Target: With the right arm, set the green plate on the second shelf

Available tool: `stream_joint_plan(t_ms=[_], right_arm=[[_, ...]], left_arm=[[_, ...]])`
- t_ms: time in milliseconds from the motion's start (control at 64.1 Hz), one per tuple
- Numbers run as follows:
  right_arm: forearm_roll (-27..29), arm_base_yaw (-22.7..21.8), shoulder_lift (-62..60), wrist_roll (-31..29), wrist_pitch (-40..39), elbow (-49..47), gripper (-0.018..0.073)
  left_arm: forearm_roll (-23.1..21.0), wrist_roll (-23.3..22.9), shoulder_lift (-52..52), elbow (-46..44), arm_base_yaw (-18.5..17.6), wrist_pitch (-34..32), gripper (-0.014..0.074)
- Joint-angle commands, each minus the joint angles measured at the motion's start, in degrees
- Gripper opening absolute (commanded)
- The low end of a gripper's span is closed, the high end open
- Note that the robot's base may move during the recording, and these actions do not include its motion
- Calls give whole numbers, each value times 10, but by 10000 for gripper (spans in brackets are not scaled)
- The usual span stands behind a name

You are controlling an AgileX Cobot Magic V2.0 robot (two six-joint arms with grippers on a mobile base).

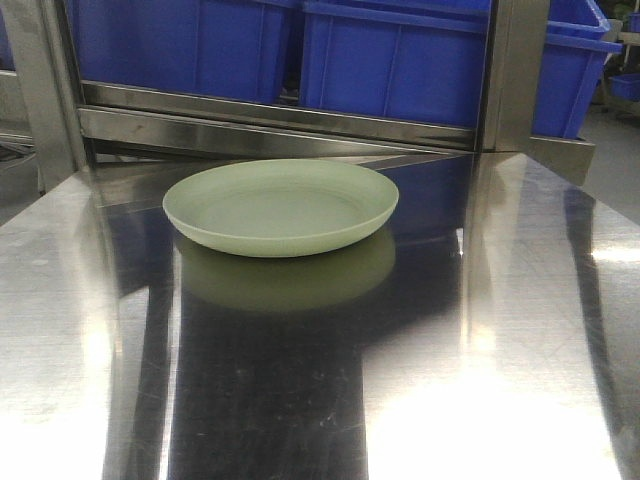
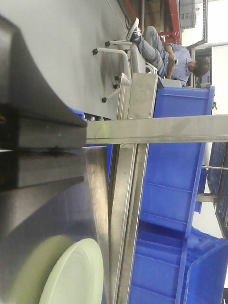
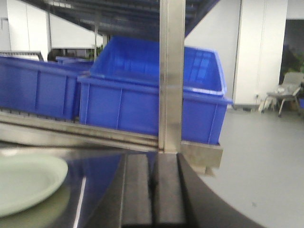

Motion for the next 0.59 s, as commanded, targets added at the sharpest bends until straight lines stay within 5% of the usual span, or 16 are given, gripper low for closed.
stream_joint_plan(t_ms=[0, 156, 374, 577], right_arm=[[2, 0, -11, -5, -6, -10, 48], [2, 0, -10, 17, -20, -38, 49], [5, 0, 57, 22, 218, -214, 49], [112, 0, 253, 21, 344, -403, 49]], left_arm=[[-4, -1, -10, 23, -1, -46, 130], [-4, -1, -10, 23, -1, -46, 130], [-4, -1, -10, 23, -1, -46, 130], [-4, -1, -10, 23, -1, -46, 130]])
